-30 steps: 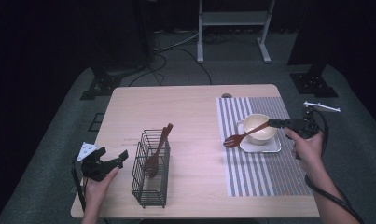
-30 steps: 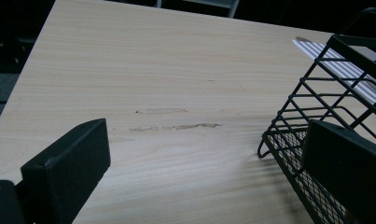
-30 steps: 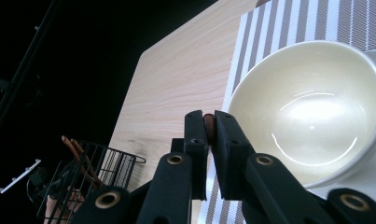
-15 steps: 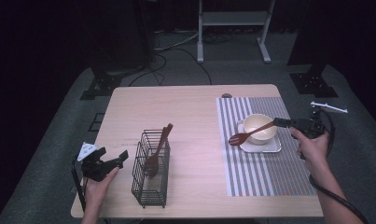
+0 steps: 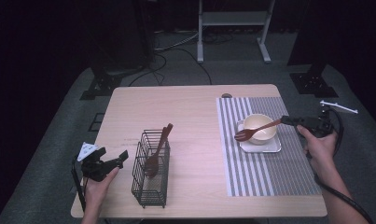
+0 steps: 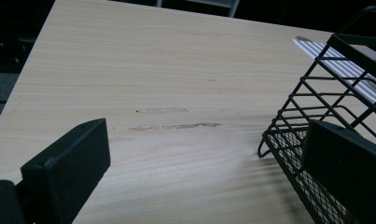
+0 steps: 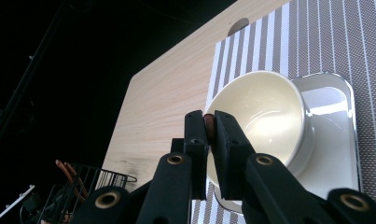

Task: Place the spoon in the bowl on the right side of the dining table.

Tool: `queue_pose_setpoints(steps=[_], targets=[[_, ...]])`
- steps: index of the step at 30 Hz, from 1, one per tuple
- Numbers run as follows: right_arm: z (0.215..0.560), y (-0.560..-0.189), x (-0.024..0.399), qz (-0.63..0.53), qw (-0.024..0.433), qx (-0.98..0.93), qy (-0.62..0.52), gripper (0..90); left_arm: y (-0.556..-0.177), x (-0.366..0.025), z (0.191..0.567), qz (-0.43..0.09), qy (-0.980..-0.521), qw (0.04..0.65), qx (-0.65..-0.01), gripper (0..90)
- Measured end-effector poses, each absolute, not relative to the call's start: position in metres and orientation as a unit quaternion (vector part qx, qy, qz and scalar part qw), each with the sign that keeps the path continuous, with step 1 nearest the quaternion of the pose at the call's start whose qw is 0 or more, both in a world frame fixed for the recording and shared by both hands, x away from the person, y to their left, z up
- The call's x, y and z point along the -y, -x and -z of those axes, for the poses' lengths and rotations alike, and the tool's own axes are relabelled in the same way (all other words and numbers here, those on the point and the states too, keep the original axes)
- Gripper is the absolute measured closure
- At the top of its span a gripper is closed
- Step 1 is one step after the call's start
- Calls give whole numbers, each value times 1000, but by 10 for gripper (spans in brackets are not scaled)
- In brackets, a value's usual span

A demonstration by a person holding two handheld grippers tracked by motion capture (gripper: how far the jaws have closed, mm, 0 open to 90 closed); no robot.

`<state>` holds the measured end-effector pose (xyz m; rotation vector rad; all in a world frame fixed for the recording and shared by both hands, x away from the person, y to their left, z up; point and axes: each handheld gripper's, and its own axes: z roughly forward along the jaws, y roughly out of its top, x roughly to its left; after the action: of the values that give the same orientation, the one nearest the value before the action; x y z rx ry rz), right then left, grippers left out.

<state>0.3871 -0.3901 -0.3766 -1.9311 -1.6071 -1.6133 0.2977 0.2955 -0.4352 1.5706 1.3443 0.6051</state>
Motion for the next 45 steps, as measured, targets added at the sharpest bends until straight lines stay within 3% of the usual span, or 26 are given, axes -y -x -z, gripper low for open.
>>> queue_pose_setpoints(steps=[45], targets=[[377,-375,434,551,48,486,677,836,-297,-296,435,-248,-643,472,-550,2]])
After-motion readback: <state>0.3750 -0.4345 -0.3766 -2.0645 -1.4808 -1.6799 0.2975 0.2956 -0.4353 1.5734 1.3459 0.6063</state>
